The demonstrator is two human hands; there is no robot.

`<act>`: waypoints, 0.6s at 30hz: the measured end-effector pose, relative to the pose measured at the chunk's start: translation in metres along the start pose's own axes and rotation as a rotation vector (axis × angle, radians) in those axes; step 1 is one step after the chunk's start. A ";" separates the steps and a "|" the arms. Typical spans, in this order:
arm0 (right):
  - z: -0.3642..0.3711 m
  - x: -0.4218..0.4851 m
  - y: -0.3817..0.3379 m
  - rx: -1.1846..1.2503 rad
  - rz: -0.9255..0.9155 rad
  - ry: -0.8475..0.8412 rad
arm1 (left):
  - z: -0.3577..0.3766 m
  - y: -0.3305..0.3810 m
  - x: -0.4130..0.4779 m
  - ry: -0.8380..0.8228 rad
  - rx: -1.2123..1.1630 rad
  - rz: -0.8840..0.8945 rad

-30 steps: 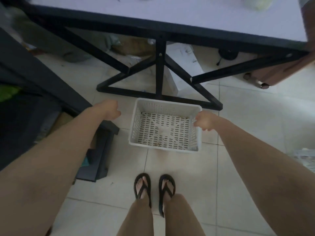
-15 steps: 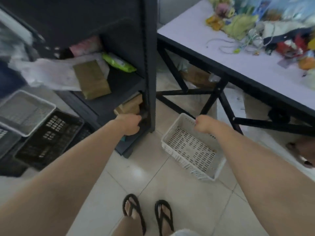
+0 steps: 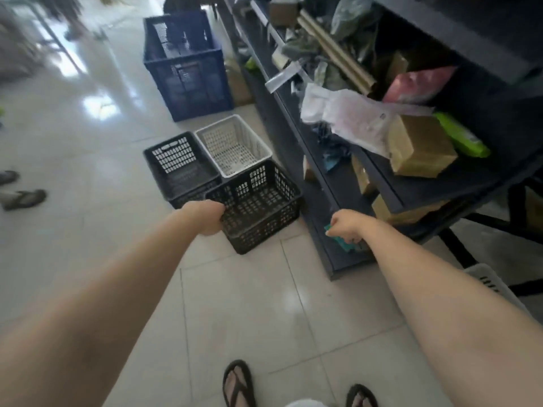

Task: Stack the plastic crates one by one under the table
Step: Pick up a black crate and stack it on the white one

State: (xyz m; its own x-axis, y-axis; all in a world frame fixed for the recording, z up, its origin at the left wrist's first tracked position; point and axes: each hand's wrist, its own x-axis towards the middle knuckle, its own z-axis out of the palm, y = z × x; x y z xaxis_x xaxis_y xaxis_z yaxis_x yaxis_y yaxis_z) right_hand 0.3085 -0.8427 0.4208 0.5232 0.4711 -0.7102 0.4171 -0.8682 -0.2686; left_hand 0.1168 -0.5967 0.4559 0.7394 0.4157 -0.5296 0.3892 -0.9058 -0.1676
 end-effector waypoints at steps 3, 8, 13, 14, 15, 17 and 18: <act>-0.005 0.025 -0.071 -0.090 -0.032 0.021 | 0.029 -0.084 -0.002 -0.028 -0.114 -0.116; -0.027 0.061 -0.129 -0.114 0.028 -0.014 | 0.055 -0.165 0.015 -0.057 -0.215 -0.222; -0.054 0.124 -0.166 -0.144 0.036 -0.052 | 0.059 -0.200 0.069 -0.092 -0.318 -0.243; -0.060 0.139 -0.170 -0.150 0.042 -0.072 | 0.059 -0.204 0.083 -0.103 -0.329 -0.244; -0.068 0.156 -0.174 -0.153 0.045 -0.088 | 0.058 -0.207 0.098 -0.112 -0.342 -0.250; -0.085 0.196 -0.182 -0.167 0.033 -0.109 | 0.054 -0.212 0.132 -0.129 -0.383 -0.274; -0.094 0.219 -0.187 -0.180 0.021 -0.114 | 0.052 -0.213 0.151 -0.140 -0.399 -0.288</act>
State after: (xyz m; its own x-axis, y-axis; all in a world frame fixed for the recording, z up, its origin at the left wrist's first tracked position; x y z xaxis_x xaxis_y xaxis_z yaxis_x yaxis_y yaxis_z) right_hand 0.4149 -0.5632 0.3769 0.4504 0.4237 -0.7859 0.5383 -0.8311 -0.1396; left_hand 0.1165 -0.3454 0.3685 0.5008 0.6041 -0.6199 0.7661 -0.6426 -0.0072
